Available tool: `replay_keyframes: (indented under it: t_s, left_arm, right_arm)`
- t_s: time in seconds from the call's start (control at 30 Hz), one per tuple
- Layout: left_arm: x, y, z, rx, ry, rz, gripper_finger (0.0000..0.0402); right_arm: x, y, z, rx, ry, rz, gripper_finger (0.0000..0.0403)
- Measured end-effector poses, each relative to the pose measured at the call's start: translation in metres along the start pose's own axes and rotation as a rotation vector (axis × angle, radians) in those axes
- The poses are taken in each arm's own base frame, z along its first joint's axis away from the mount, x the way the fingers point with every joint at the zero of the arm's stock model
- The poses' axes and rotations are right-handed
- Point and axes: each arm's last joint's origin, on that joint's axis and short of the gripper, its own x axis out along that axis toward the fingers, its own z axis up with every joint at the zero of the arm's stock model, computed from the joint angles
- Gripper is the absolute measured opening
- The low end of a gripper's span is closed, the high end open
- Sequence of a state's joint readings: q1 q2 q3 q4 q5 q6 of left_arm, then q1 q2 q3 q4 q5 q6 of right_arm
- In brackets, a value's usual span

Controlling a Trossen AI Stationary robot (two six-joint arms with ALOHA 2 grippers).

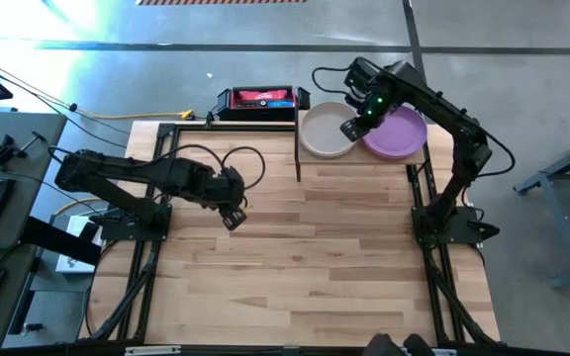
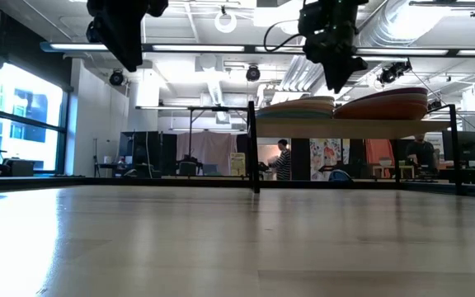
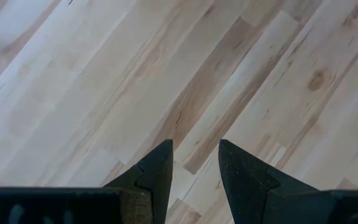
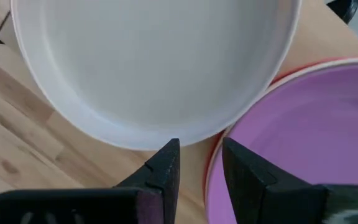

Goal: Place and stack plates onto a shelf
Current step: Stack the gray plate on top of the beige plate on the shelf

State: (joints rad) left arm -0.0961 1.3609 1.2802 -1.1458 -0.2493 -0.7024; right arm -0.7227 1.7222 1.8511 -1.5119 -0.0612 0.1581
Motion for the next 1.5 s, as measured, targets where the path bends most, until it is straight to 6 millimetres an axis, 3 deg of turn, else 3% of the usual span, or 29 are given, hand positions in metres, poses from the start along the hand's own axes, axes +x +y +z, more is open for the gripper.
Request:
replay_keyframes:
  t_s: [0.4, 0.83, 1.13, 1.5]
  left_arm:
    - [0.0, 0.001, 0.001, 0.005, 0.002, 0.0, 0.0117]
    - [0.0, 0.001, 0.001, 0.004, 0.002, 0.0, 0.0117]
    - [0.0, 0.001, 0.001, 0.005, 0.002, 0.0, 0.0117]
    - [0.0, 0.001, 0.001, 0.023, 0.003, 0.0, 0.0117]
  right_arm:
    - [0.0, 0.001, 0.002, 0.02, -0.013, 0.021, 0.0099]
    - [0.019, 0.012, 0.008, -0.006, 0.051, -0.001, 0.0099]
    - [0.02, 0.012, 0.009, -0.01, 0.054, -0.001, 0.0099]
    - [0.018, -0.005, 0.021, 0.037, -0.051, -0.027, 0.0099]
